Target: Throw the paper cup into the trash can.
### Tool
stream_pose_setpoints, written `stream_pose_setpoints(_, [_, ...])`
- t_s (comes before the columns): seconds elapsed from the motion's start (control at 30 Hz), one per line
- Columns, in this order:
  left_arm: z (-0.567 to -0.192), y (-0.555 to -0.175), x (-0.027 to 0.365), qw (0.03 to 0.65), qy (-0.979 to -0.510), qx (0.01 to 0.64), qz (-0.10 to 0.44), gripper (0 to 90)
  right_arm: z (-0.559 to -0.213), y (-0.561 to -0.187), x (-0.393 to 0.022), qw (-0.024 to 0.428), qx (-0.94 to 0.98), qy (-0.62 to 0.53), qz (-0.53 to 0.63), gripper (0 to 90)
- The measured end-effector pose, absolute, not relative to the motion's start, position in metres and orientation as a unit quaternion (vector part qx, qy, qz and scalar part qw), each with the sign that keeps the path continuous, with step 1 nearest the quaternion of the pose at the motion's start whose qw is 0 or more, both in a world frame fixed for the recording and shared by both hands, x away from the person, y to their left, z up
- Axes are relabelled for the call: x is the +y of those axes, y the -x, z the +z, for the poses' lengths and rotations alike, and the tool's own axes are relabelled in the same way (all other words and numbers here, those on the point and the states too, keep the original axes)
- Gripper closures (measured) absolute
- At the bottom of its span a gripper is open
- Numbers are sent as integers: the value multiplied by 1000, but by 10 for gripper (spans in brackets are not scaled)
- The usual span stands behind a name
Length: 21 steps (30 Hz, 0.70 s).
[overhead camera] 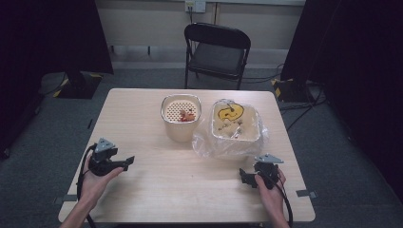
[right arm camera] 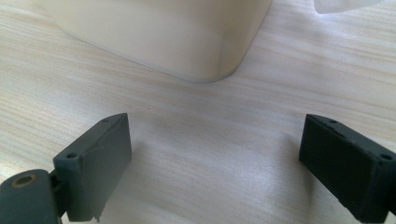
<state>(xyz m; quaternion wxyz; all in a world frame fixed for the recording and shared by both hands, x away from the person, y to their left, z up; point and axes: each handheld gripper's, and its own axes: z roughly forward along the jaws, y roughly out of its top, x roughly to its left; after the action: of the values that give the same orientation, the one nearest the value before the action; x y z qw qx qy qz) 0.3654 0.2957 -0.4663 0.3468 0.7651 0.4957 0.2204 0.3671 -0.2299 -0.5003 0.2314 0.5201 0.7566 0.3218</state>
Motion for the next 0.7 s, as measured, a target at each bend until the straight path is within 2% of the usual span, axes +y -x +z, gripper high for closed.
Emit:
stream_pose_setpoints(0.27, [-499, -350, 311, 329, -753, 523, 227, 215, -500, -367, -230, 231, 757, -520, 322, 82])
stream_pose_setpoints(0.4, [-499, -351, 309, 315, -757, 519, 241, 176, -500, -367, -230, 231, 757, -520, 322, 82])
stream_pose_setpoints(0.47, [-502, -354, 312, 331, -749, 524, 234, 131, -500, -367, -230, 231, 757, -520, 322, 83])
stream_pose_setpoints(0.7, [-502, -355, 313, 331, -746, 530, 229, 121, -500, -367, -230, 231, 756, -520, 322, 82])
